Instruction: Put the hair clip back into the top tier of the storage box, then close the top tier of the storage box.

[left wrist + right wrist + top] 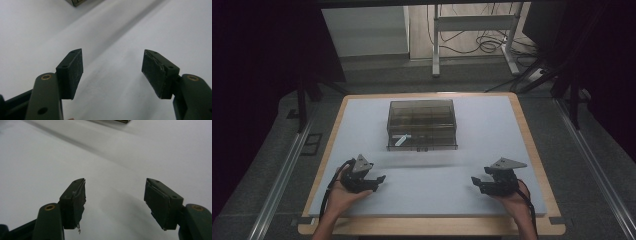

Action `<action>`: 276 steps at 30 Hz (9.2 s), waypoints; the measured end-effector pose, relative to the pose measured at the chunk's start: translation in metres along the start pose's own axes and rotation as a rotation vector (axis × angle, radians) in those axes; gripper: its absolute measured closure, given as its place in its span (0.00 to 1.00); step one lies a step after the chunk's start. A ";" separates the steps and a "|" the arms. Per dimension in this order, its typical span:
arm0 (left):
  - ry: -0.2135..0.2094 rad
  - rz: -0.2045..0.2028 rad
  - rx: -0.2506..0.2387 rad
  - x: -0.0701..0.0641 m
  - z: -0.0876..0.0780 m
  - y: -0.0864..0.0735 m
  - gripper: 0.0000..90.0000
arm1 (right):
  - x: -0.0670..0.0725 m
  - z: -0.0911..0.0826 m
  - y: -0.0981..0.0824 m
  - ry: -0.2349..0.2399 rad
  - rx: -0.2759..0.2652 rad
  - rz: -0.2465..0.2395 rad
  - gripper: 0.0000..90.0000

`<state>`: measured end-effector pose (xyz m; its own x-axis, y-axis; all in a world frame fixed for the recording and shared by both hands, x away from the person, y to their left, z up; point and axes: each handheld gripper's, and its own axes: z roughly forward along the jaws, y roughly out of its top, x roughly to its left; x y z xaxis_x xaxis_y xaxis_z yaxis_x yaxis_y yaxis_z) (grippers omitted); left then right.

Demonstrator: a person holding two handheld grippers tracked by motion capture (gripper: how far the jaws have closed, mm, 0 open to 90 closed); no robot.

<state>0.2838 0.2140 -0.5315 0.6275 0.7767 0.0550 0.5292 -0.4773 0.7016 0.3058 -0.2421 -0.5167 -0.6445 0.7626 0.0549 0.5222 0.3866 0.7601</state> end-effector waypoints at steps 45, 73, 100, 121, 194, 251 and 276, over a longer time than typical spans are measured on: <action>-0.034 -0.036 -0.016 -0.001 0.000 -0.018 0.36 | 0.048 0.032 0.041 0.130 0.102 -0.083 0.98; -0.052 -0.013 -0.010 -0.005 0.003 -0.016 0.36 | 0.068 0.057 0.087 0.163 0.076 -0.118 0.98; -0.059 -0.024 -0.022 -0.004 0.001 -0.016 0.36 | 0.072 0.072 0.111 0.181 0.069 -0.119 0.98; -0.066 -0.036 -0.049 -0.003 -0.003 -0.016 0.36 | 0.072 0.084 0.121 0.173 0.065 -0.113 0.98; -0.064 -0.030 -0.043 -0.003 -0.002 -0.018 0.37 | 0.053 0.102 0.142 0.134 0.056 -0.055 0.98; -0.070 -0.025 -0.035 -0.001 -0.002 -0.019 0.37 | 0.034 0.118 0.161 0.100 0.031 0.011 0.98; -0.059 -0.037 -0.044 0.001 -0.005 -0.020 0.37 | 0.030 0.095 0.146 0.092 0.027 -0.017 0.98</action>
<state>0.2709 0.2259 -0.5416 0.6411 0.7674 -0.0128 0.5281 -0.4290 0.7329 0.4154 -0.1132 -0.4658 -0.7013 0.7055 0.1022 0.5248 0.4138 0.7439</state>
